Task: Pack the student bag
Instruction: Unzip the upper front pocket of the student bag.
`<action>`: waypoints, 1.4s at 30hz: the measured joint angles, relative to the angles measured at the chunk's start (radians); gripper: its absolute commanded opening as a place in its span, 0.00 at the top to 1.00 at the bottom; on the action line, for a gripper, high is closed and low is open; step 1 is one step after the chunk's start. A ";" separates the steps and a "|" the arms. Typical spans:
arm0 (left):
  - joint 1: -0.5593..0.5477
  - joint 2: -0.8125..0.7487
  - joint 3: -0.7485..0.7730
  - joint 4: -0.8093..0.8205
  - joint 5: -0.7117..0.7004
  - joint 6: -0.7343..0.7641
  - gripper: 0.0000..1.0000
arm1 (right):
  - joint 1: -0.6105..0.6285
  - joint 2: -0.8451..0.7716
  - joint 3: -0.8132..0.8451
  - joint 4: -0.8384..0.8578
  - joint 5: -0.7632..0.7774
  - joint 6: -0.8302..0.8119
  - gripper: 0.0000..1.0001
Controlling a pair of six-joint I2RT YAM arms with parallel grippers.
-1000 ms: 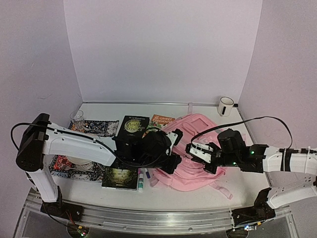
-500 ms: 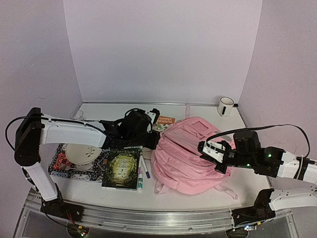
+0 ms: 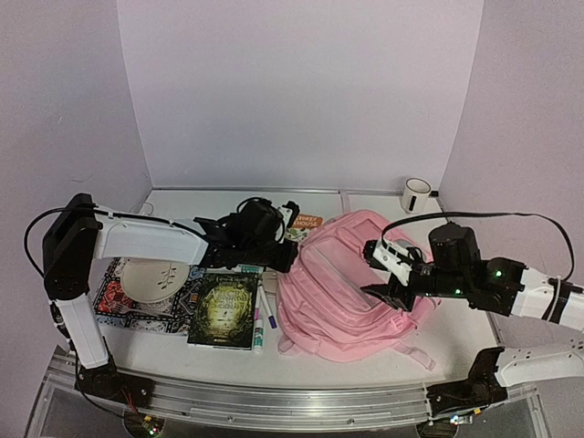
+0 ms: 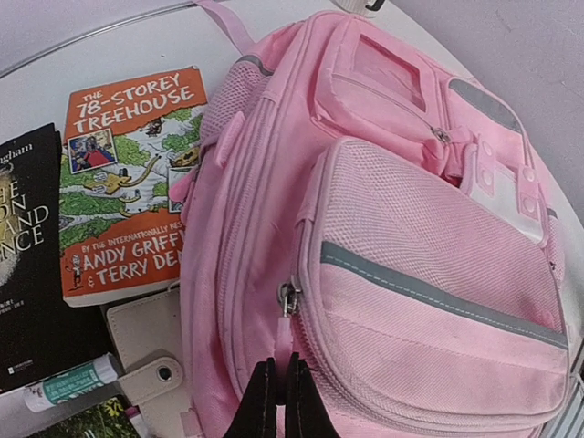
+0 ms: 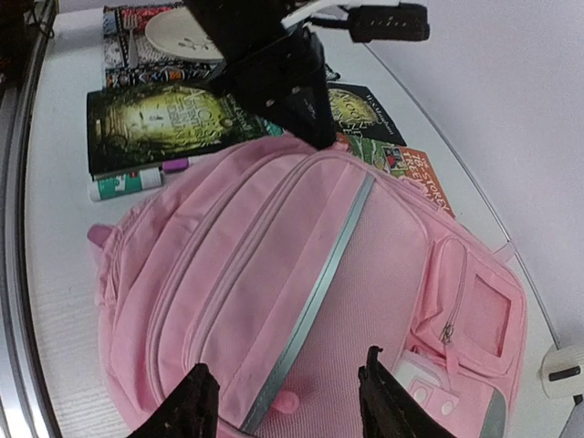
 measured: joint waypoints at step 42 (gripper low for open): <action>-0.122 0.000 0.008 0.048 0.098 -0.047 1.00 | 0.065 0.403 0.206 -0.034 0.162 0.502 1.00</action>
